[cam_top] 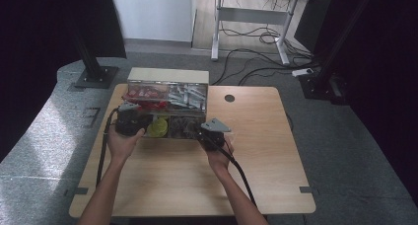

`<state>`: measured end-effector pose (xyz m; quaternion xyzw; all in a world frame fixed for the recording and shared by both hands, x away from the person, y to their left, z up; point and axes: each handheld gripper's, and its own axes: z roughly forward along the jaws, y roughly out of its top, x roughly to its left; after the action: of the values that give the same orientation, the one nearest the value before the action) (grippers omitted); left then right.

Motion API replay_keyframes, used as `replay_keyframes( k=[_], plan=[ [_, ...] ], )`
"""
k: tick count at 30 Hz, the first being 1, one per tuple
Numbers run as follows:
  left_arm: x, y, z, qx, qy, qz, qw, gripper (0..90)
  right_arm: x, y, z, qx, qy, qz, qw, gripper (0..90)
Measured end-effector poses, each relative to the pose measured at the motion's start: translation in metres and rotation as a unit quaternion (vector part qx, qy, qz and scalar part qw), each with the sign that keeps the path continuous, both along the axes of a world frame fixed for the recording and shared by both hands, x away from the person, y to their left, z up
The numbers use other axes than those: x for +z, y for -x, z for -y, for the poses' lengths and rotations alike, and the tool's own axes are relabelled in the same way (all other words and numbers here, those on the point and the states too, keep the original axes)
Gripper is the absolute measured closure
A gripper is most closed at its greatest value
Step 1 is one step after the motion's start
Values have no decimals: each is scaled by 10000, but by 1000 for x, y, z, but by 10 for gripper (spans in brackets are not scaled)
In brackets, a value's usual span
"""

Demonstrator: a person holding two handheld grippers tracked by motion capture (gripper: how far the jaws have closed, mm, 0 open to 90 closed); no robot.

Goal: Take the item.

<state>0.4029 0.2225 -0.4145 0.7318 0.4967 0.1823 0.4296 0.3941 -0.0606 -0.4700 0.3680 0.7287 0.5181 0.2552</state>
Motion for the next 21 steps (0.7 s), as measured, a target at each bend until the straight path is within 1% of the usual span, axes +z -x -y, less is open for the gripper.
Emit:
replay_keyframes(
  k=[14,21],
  plan=[
    [0,0,0,9,10,4,10000,900,4,3,10,-66,-25,53,10000,893],
    [0,0,0,8,12,2,10000,900,5,6,17,-79,8,103,9999,893]
  ],
)
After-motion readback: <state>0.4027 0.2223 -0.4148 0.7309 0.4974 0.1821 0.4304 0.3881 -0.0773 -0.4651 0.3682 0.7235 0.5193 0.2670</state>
